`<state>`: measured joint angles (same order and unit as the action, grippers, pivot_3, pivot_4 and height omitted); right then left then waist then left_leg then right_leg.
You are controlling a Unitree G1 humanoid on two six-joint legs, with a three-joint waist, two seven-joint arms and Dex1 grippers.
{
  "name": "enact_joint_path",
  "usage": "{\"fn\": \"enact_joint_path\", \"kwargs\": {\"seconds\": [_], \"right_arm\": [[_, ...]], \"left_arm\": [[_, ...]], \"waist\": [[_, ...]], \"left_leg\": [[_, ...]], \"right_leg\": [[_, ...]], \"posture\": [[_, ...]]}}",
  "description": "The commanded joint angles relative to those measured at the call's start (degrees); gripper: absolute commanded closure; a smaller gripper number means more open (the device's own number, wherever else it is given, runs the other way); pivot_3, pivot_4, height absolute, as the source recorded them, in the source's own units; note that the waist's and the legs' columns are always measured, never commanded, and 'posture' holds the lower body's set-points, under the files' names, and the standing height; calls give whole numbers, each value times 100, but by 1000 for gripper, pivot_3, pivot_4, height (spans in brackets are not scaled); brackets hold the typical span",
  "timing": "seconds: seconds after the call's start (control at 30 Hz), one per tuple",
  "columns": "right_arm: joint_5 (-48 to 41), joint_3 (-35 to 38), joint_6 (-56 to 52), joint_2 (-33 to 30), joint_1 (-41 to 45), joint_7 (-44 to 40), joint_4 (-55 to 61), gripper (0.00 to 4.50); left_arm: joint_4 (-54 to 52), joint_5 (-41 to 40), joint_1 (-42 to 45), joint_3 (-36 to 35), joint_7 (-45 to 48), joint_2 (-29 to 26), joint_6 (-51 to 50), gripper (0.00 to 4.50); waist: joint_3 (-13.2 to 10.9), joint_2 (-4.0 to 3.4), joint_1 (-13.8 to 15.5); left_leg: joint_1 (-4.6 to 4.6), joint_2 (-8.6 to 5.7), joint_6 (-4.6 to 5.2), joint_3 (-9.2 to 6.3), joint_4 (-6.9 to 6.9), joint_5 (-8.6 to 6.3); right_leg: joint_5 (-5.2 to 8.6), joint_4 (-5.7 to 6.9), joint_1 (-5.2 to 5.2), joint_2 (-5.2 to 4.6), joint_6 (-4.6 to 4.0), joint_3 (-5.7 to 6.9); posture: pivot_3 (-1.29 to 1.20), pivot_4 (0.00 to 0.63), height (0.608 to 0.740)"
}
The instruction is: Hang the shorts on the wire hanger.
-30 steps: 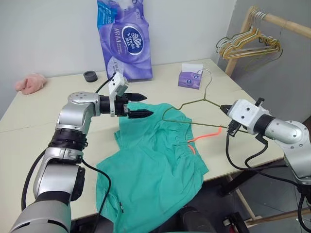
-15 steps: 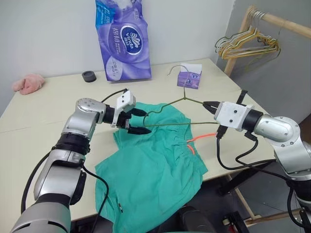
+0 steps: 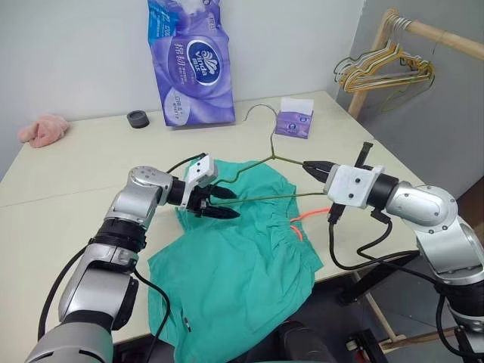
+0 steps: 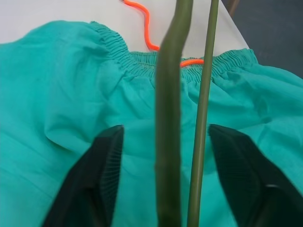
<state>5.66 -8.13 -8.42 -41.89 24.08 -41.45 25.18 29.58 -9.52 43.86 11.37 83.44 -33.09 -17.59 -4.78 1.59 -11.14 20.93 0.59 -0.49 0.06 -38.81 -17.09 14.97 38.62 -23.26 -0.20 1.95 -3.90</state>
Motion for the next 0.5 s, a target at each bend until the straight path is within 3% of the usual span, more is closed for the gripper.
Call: {"fn": "enact_joint_path", "kwargs": {"seconds": [0.03,0.2,0.23,0.4,0.5], "right_arm": [[22,27,190,27,27,-36,212,4500],[10,45,370,64,43,-62,157,4500],[3,37,405,60,44,-92,147,4500],[-215,92,519,59,-52,-256,222,4500],[-433,181,469,-30,-108,-469,284,3741]], "left_arm": [[-289,-184,-45,-130,68,-72,-129,2804],[-331,-231,-115,-115,128,-119,-176,4321],[-337,-254,-123,-123,146,-119,-214,4448],[-427,-308,-206,-146,159,-126,-301,4448],[-451,-280,-276,-152,93,-126,-256,4500]], "waist": [[0,0,0],[0,0,2],[0,0,3],[0,0,2],[0,0,1]], "left_leg": [[0,0,0,0,0,0],[0,-1,0,0,0,0],[0,0,0,0,0,0],[0,0,0,0,0,0],[0,-1,0,0,-1,0]], "right_leg": [[0,0,0,0,0,0],[0,0,0,0,0,1],[0,0,0,0,0,1],[0,1,0,-1,-1,1],[-1,1,0,-1,-2,0]], "posture": [[-201,56,740],[-197,53,740],[-197,53,740],[-199,50,740],[-201,50,740]]}}
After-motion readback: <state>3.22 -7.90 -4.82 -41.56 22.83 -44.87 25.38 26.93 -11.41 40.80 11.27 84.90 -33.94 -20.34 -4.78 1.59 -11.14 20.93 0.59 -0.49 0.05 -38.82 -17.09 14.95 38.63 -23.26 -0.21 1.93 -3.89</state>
